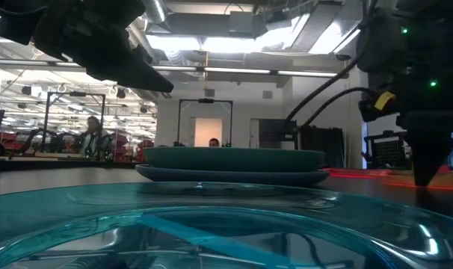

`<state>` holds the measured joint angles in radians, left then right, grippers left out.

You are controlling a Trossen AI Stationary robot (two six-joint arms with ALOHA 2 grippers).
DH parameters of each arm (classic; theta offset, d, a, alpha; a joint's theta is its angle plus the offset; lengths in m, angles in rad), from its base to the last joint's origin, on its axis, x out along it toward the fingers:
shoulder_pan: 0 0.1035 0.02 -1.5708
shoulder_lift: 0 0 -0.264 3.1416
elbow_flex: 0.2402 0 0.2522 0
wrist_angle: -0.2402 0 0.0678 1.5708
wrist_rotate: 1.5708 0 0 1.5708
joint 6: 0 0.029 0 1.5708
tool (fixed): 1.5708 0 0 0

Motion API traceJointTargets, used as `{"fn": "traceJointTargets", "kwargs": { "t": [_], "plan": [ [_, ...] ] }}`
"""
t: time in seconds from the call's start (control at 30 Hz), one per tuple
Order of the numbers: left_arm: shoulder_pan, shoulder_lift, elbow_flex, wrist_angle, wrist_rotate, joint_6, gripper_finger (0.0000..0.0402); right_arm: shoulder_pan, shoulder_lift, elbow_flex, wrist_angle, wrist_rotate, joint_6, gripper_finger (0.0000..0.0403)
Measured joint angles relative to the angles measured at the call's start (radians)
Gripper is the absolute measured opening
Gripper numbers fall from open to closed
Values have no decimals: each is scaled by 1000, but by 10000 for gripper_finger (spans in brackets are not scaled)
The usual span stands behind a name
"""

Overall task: Stack plastic plates
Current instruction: Stack the right orange plate on top of the gray plate

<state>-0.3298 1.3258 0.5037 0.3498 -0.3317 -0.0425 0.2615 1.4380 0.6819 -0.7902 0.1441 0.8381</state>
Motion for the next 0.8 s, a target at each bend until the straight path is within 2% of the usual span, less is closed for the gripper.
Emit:
{"fn": "traceJointTargets", "kwargs": {
  "t": [0.27,0.4,0.63,0.8],
  "plan": [
    [0,0,0,0,0,0,102,0,0,48,3,28,-87,16],
    [0,0,0,0,0,0,102,0,0,99,3,74,-158,2],
    [0,0,0,0,0,0,102,0,0,226,8,160,-225,2],
    [0,0,0,0,0,0,102,0,0,279,108,185,-315,2]
  ]
}}
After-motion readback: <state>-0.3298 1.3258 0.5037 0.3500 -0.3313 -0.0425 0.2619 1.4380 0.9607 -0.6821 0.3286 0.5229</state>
